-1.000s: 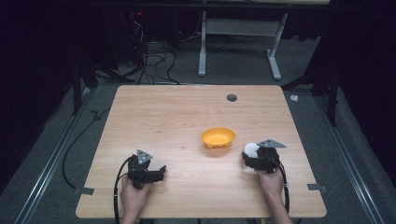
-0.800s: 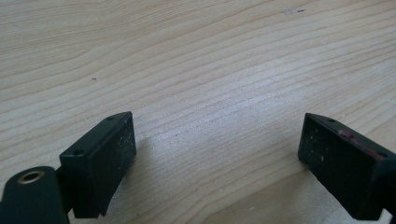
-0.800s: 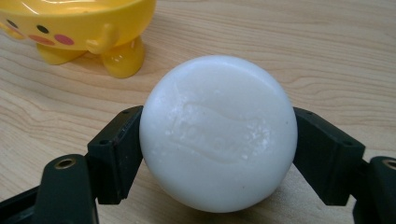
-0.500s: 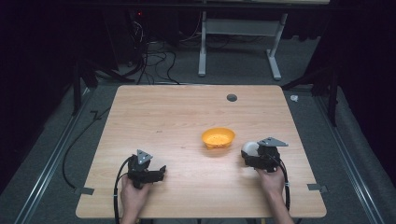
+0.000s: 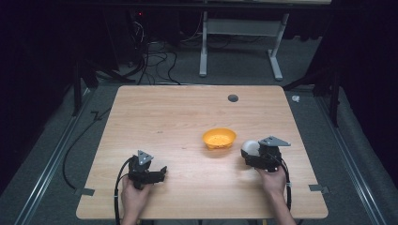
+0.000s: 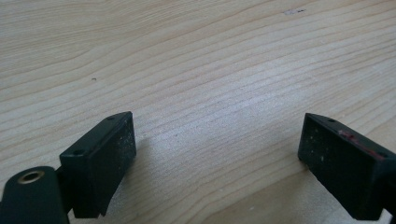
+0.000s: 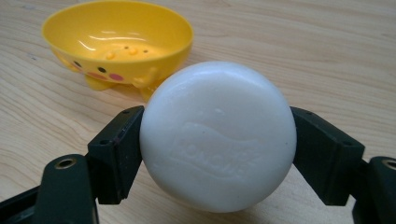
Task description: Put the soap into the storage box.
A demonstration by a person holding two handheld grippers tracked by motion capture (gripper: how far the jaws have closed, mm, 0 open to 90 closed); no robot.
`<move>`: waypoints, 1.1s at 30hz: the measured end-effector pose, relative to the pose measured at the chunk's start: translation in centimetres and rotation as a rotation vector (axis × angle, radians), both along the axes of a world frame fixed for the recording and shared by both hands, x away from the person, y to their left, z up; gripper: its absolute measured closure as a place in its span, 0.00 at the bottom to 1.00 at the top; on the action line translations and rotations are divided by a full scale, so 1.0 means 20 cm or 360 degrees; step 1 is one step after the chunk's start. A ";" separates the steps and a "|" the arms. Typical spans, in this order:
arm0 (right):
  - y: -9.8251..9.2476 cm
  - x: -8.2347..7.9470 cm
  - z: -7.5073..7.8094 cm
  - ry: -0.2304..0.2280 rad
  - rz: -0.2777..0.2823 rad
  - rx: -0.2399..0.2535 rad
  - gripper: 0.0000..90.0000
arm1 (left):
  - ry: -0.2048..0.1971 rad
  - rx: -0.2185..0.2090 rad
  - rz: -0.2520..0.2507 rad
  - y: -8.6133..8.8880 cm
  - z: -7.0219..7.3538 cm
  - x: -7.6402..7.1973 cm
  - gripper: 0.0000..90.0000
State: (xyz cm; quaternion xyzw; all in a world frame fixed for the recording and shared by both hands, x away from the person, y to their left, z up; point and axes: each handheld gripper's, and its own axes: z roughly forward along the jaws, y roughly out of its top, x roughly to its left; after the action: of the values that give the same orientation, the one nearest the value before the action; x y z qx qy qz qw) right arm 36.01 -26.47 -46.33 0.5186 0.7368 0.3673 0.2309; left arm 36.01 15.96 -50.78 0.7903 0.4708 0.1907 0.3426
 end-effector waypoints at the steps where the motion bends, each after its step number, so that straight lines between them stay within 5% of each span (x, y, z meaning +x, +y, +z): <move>1: 0.01 0.00 0.01 -0.0007 0.0012 0.0000 0.27 | 0.0000 0.0000 0.0000 0.00 0.00 0.00 0.13; 20: 0.14 0.05 0.18 -0.0071 0.0143 -0.0013 0.27 | 0.0000 -0.0001 -0.0002 0.00 0.00 0.00 0.13; 33: 0.27 0.20 0.23 -0.0027 0.0252 0.0029 0.27 | 0.0000 -0.0002 -0.0003 0.00 0.00 0.00 0.13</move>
State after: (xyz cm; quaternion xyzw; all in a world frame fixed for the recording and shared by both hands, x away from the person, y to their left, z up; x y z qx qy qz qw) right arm 39.94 -21.06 -41.64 0.4576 0.7700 0.3956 0.2027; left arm 36.01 15.98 -50.78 0.7905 0.4702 0.1900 0.3433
